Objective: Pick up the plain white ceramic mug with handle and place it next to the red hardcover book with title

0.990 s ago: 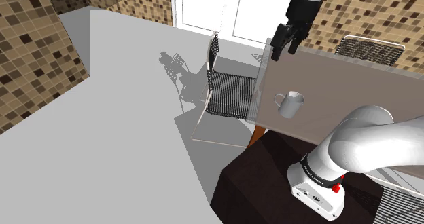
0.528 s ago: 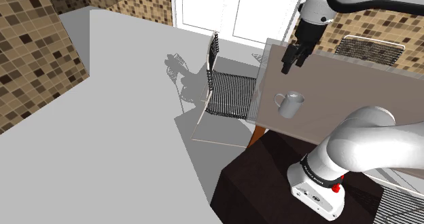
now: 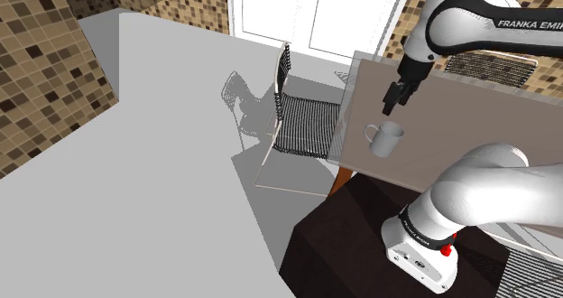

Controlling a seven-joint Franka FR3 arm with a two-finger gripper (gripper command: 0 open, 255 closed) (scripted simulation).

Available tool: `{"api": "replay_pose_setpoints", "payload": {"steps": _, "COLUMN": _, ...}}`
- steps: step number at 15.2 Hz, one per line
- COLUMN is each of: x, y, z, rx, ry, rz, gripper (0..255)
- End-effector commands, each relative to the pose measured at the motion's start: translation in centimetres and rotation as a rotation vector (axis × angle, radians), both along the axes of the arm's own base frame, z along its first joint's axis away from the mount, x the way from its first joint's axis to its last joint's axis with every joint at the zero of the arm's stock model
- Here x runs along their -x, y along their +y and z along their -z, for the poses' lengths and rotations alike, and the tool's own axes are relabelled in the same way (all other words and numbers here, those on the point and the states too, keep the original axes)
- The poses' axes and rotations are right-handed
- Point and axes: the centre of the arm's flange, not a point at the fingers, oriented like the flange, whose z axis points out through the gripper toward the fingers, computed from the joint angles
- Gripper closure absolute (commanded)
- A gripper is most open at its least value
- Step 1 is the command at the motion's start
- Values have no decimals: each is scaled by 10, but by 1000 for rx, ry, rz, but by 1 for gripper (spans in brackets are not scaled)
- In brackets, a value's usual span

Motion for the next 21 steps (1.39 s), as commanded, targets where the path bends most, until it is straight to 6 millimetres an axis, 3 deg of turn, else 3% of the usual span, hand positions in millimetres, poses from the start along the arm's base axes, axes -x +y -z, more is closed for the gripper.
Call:
{"api": "replay_pose_setpoints", "payload": {"steps": 1, "x": 6, "y": -20, "z": 18, "rx": 1, "ry": 3, "rz": -5, "gripper": 0}}
{"api": "replay_pose_setpoints", "payload": {"steps": 6, "x": 18, "y": -65, "z": 62, "rx": 3, "ry": 12, "rz": -12, "gripper": 0}}
{"api": "replay_pose_setpoints", "payload": {"steps": 14, "x": 21, "y": -64, "z": 101, "rx": 3, "ry": 12, "rz": -12, "gripper": 0}}
{"api": "replay_pose_setpoints", "payload": {"steps": 21, "x": 21, "y": -64, "z": 101, "rx": 3, "ry": 12, "rz": -12, "gripper": 0}}
